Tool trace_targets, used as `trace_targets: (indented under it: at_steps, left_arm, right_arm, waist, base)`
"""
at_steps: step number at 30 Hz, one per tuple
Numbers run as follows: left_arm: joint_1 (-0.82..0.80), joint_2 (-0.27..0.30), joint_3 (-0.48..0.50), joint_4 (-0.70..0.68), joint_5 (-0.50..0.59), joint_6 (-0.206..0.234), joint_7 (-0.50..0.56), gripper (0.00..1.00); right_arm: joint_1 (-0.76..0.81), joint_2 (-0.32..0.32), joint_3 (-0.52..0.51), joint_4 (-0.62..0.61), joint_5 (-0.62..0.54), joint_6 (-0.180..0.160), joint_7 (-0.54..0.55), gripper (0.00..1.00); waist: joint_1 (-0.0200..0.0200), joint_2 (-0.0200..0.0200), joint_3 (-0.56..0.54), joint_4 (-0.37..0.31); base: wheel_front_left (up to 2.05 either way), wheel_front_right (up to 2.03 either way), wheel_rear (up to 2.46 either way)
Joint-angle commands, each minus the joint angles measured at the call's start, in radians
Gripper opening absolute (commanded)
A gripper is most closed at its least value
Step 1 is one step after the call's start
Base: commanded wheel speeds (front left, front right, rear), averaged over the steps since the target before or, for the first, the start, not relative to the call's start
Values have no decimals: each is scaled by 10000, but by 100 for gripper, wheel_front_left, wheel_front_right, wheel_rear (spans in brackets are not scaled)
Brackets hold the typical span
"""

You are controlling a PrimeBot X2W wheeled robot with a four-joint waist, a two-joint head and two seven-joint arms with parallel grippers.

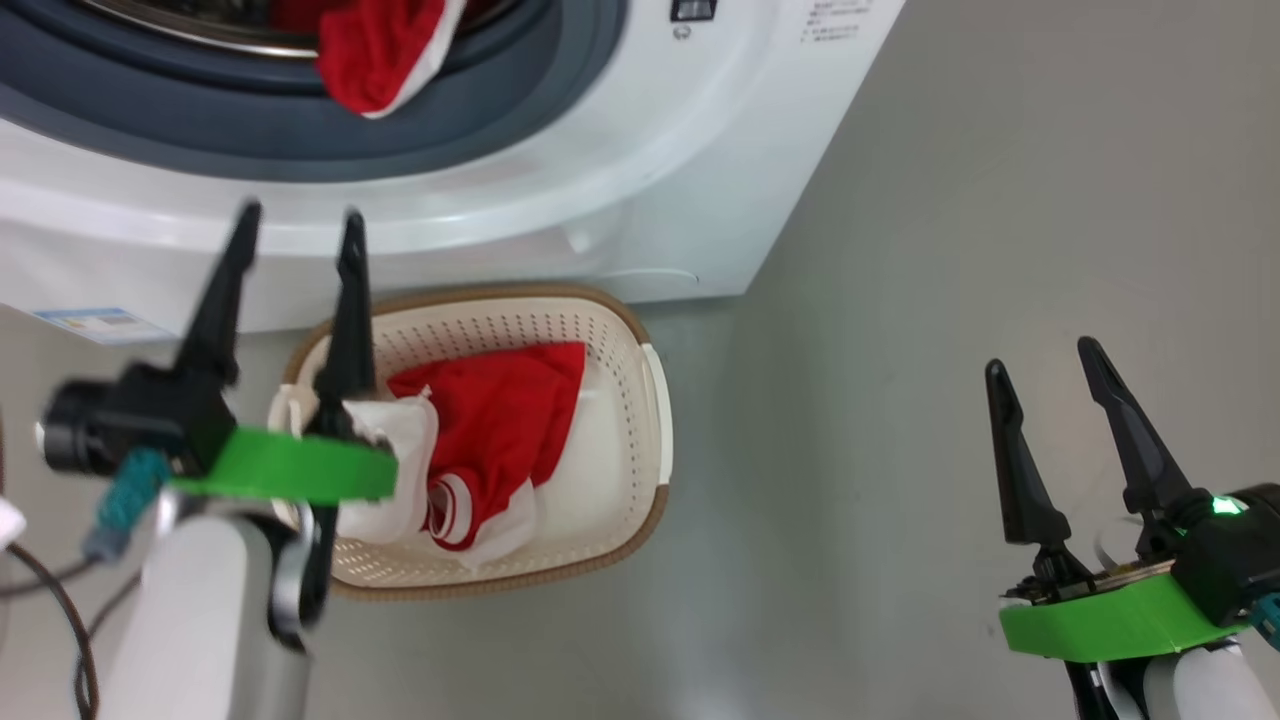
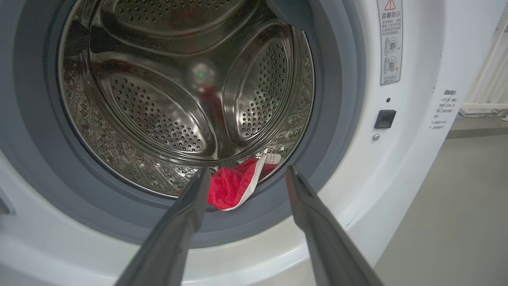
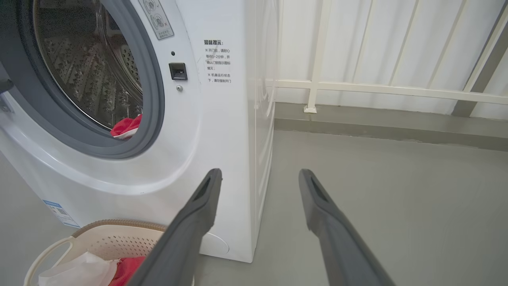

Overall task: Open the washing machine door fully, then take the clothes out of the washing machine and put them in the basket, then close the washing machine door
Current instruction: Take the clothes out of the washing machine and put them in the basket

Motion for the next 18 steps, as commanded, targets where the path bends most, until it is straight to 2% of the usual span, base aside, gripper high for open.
trace_targets:
  at_steps: [1, 6, 11, 18]
  left_arm:
    - [-293, 284, 338, -159, 122, 90, 88, 100]
    - [-1501, 384, 400, 331, 74, 199, 465, 100]
    - [-2590, 483, 337, 839, -3, 129, 859, 100]
    - [-4114, 889, 540, 1772, -3, 279, 1016, 100]
  right_arm:
    - [-195, -121, 274, -219, 59, 62, -65, 100]
    - [-384, -121, 334, -217, 104, 62, -65, 100]
    - [-563, -121, 432, -269, 158, 62, -65, 100]
    - [-809, -121, 468, -255, 190, 62, -65, 100]
  waist:
    - [0, -1, 378, -242]
    - [0, -1, 872, -391]
    - [0, -1, 1276, -487]
    - [0, -1, 1753, -577]
  base:
    - [0, 0, 0]
    - [0, 0, 0]
    - [0, 0, 0]
    - [0, 0, 0]
